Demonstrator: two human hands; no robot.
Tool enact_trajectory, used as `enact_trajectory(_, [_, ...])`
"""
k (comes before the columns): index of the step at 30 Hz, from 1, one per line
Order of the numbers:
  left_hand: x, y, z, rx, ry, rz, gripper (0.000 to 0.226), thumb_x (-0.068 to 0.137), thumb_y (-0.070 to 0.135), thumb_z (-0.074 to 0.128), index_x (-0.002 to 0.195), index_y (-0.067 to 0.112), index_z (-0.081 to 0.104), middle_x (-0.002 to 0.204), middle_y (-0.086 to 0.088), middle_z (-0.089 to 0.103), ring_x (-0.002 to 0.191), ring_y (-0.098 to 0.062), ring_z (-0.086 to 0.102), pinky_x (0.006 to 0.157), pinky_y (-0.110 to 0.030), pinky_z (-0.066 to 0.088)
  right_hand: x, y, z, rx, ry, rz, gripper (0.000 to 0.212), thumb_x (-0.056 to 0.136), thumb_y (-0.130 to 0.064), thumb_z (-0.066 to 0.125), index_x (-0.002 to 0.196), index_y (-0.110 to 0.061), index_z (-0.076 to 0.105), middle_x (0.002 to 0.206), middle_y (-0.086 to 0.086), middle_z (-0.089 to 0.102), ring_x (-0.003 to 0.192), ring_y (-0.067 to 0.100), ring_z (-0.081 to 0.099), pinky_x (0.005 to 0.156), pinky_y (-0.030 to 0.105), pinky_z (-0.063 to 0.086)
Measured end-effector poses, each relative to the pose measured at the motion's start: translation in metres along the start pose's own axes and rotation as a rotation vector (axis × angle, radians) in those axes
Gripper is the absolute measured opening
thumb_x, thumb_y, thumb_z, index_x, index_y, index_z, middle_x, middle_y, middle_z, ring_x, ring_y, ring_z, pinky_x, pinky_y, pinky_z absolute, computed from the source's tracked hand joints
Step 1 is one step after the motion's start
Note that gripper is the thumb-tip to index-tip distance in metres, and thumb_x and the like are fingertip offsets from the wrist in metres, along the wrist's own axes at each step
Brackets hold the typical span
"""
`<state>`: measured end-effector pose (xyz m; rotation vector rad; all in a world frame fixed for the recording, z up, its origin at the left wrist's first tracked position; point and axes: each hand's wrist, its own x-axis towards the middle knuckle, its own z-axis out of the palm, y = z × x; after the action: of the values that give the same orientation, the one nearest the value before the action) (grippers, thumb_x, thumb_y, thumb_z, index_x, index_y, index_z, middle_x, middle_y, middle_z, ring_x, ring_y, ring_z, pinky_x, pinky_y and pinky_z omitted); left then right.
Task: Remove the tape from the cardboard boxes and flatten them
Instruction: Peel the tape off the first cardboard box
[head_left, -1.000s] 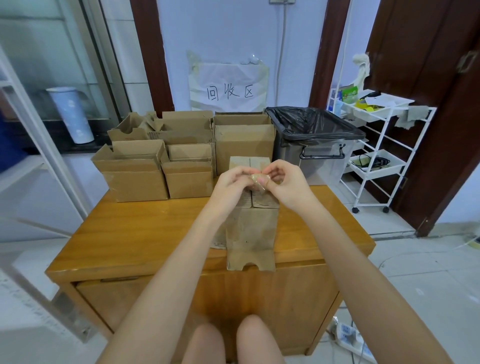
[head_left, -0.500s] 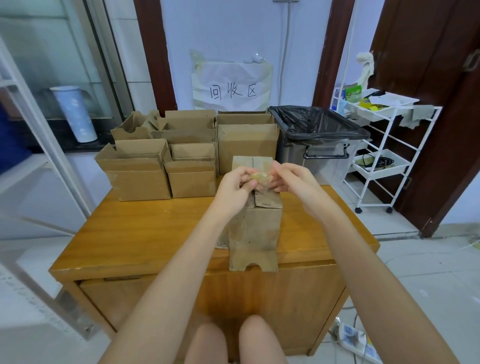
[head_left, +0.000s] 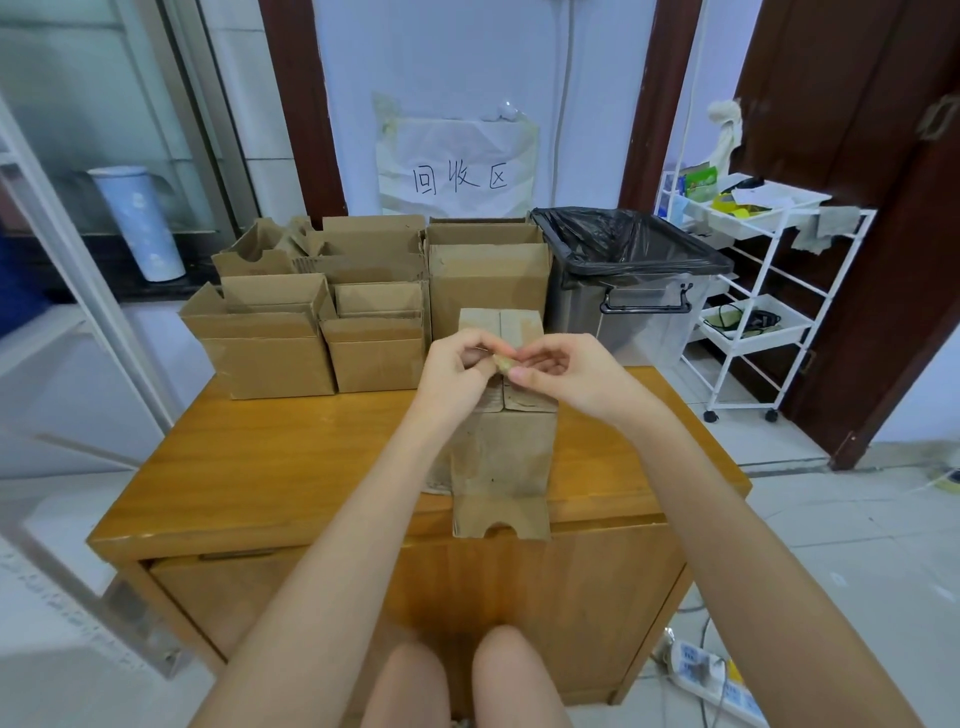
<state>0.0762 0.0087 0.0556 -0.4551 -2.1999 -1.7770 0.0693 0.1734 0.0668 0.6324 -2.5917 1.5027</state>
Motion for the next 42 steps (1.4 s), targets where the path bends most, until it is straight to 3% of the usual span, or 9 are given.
enact_trajectory(4, [-0.002,0.001,0.0,-0.1,0.041,-0.056,0.03,0.084,-0.013,0.051,0.087,0.016,0.058,0.084,0.001,0.064,0.081,-0.009,0.061,0.075,-0.018,0.05,0.003,0.0,0.007,-0.072,0.054,-0.004,0.028,0.079,-0.017,0.077,0.104,-0.008,0.068,0.082,-0.005,0.063,0.075,0.007,0.056,0.071,0.013,0.047])
enact_trajectory(11, [-0.004,-0.003,-0.002,-0.06,0.017,0.02,0.027,0.086,-0.007,0.062,0.09,0.02,0.057,0.09,0.003,0.065,0.08,0.0,0.066,0.078,-0.018,0.051,0.003,0.006,0.012,-0.037,0.193,-0.028,0.026,0.081,-0.013,0.076,0.104,-0.005,0.069,0.08,-0.003,0.066,0.07,0.005,0.057,0.071,0.011,0.049])
enact_trajectory(14, [-0.002,-0.004,-0.002,-0.031,0.028,0.015,0.028,0.086,-0.006,0.063,0.092,0.021,0.058,0.091,0.004,0.065,0.08,0.0,0.066,0.078,-0.017,0.052,0.0,0.007,0.009,-0.014,0.146,-0.043,0.033,0.076,-0.02,0.081,0.105,-0.012,0.067,0.086,0.0,0.067,0.074,0.006,0.058,0.075,0.017,0.051])
enact_trajectory(18, [0.002,-0.003,-0.001,0.019,0.059,0.002,0.023,0.087,-0.002,0.065,0.092,0.02,0.061,0.088,0.007,0.065,0.083,-0.007,0.066,0.075,-0.014,0.051,0.002,0.002,0.014,-0.167,0.129,-0.031,0.037,0.071,-0.023,0.084,0.1,-0.021,0.061,0.081,-0.01,0.057,0.071,0.004,0.052,0.07,0.013,0.046])
enact_trajectory(28, [0.003,-0.005,0.0,0.113,0.05,0.014,0.022,0.085,0.002,0.068,0.106,0.01,0.067,0.088,0.004,0.066,0.078,-0.004,0.063,0.081,-0.017,0.051,0.002,0.004,0.014,-0.277,0.134,-0.099,0.021,0.086,-0.014,0.069,0.106,-0.009,0.068,0.075,-0.006,0.058,0.063,0.002,0.048,0.063,0.007,0.041])
enact_trajectory(32, [0.001,-0.006,0.002,0.22,0.003,0.045,0.027,0.085,0.001,0.068,0.111,0.008,0.067,0.099,0.003,0.059,0.089,-0.014,0.062,0.088,-0.022,0.049,0.006,0.005,0.017,-0.296,0.15,-0.058,0.019,0.088,-0.012,0.067,0.107,-0.008,0.068,0.078,-0.001,0.059,0.065,0.005,0.047,0.064,0.012,0.038])
enact_trajectory(36, [-0.001,-0.003,0.004,0.301,0.0,0.044,0.02,0.085,0.003,0.068,0.099,0.017,0.065,0.098,0.004,0.058,0.095,-0.015,0.06,0.089,-0.026,0.048,0.004,0.0,0.014,-0.311,0.141,-0.057,0.014,0.089,-0.011,0.065,0.103,-0.007,0.066,0.081,0.004,0.061,0.07,0.01,0.05,0.069,0.021,0.043])
enact_trajectory(39, [-0.002,-0.001,0.005,0.306,0.014,-0.014,0.03,0.083,-0.001,0.068,0.08,0.025,0.055,0.085,0.007,0.061,0.086,-0.012,0.059,0.084,-0.024,0.048,0.001,-0.005,0.013,-0.516,0.13,-0.116,0.007,0.088,-0.013,0.065,0.095,-0.011,0.064,0.078,-0.005,0.053,0.073,0.01,0.048,0.072,0.027,0.044])
enact_trajectory(42, [-0.001,0.0,0.001,0.299,0.009,-0.021,0.038,0.079,-0.008,0.069,0.07,0.026,0.054,0.08,0.002,0.063,0.084,-0.019,0.062,0.081,-0.029,0.051,-0.001,-0.009,0.012,-0.649,0.131,-0.235,0.01,0.084,-0.02,0.068,0.09,-0.013,0.066,0.084,-0.002,0.059,0.085,0.015,0.052,0.078,0.031,0.045])
